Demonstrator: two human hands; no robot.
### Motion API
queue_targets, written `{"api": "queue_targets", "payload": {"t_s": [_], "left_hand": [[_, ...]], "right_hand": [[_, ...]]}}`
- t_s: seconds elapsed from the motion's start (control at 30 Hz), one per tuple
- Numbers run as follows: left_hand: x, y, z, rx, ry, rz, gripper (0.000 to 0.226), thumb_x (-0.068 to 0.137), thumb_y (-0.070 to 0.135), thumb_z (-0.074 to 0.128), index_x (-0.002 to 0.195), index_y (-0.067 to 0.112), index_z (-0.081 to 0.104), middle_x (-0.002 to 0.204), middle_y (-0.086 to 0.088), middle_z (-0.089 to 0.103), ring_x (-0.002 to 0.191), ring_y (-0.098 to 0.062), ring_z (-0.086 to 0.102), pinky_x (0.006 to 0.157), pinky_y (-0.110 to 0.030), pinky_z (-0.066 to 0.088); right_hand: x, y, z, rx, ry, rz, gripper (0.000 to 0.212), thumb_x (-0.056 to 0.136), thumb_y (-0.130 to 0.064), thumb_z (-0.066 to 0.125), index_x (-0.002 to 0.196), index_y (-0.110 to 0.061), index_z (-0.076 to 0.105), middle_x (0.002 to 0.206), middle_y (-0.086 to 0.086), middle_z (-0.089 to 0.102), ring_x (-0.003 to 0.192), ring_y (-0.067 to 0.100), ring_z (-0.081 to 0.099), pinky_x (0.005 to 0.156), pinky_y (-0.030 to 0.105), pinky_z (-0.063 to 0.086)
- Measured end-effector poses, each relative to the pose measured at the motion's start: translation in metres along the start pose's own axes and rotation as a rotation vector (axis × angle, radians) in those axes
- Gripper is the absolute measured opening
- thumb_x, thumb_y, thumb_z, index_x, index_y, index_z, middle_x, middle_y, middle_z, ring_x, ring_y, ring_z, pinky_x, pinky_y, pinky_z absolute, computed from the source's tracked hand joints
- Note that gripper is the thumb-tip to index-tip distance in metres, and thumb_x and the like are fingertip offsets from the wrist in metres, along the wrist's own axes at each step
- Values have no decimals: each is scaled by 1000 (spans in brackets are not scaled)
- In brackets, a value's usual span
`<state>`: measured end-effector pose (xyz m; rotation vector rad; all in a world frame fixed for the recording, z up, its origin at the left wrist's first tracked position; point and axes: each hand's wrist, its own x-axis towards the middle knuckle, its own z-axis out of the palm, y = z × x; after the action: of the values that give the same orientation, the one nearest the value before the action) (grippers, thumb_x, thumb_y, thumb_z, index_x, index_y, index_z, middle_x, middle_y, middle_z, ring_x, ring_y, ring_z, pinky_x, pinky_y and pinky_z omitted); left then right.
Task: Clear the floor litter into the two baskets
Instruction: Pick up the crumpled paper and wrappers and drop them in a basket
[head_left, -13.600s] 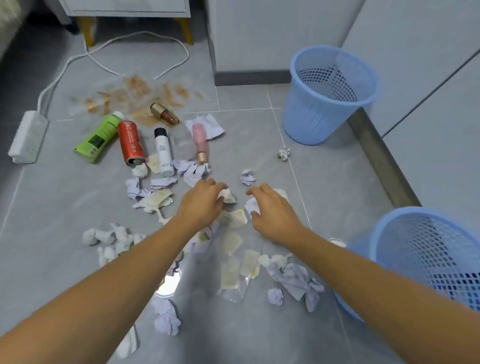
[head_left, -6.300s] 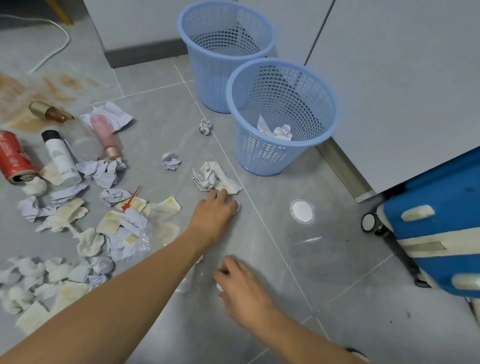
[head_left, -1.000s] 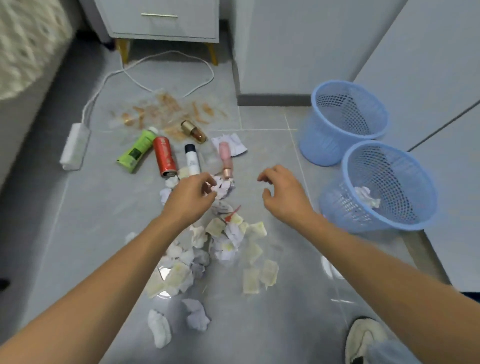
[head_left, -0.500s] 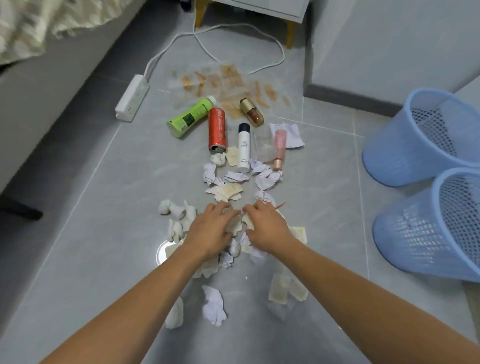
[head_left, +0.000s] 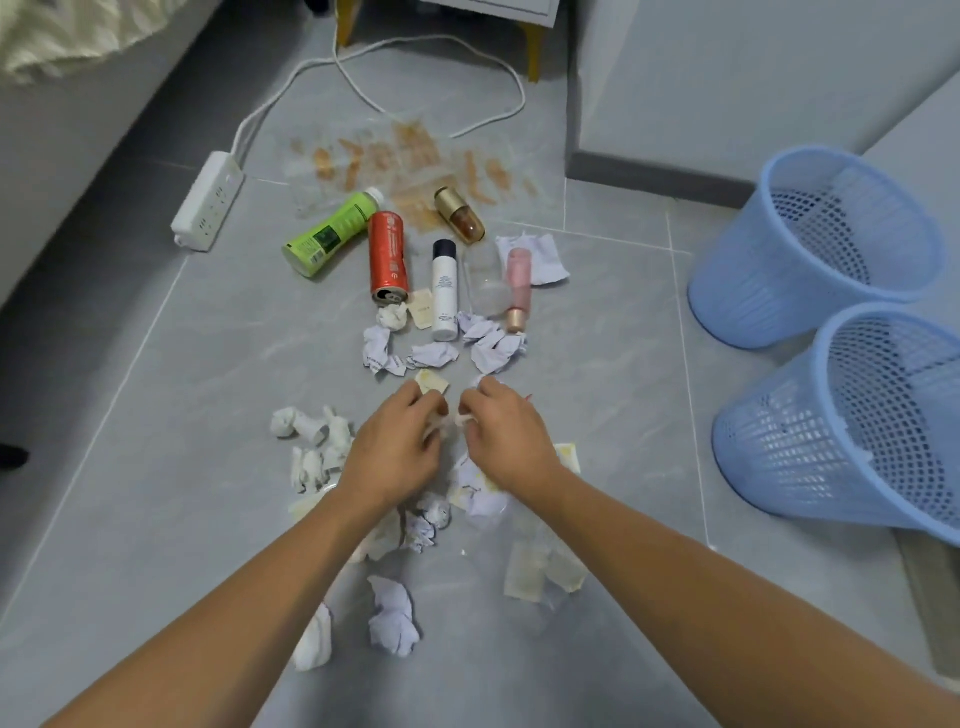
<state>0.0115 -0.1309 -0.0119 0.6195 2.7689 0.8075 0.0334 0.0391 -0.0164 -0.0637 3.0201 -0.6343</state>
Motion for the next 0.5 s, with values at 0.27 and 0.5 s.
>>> {"api": "queue_targets", "payload": {"t_s": [0.27,0.5], "left_hand": [[25,107,-61,-107,-2,249,18,87,12,60,99,25,54,100,10,42,75,-18,53,61,-42,51],[61,284,-49,-291,-73,595,16,91,17,64,105,23,64,101,8,47,76,-12,53,69,-36,49]], "right_hand": [[-43,16,-138,151,363,166,17,77,-4,60,90,-13,61,91,2,54,76,25,57,66,39,49],[-118,91,-270,28,642,438,11,80,-8,65,84,-16,59,88,-1,56,77,21,56,68,36,45]]}}
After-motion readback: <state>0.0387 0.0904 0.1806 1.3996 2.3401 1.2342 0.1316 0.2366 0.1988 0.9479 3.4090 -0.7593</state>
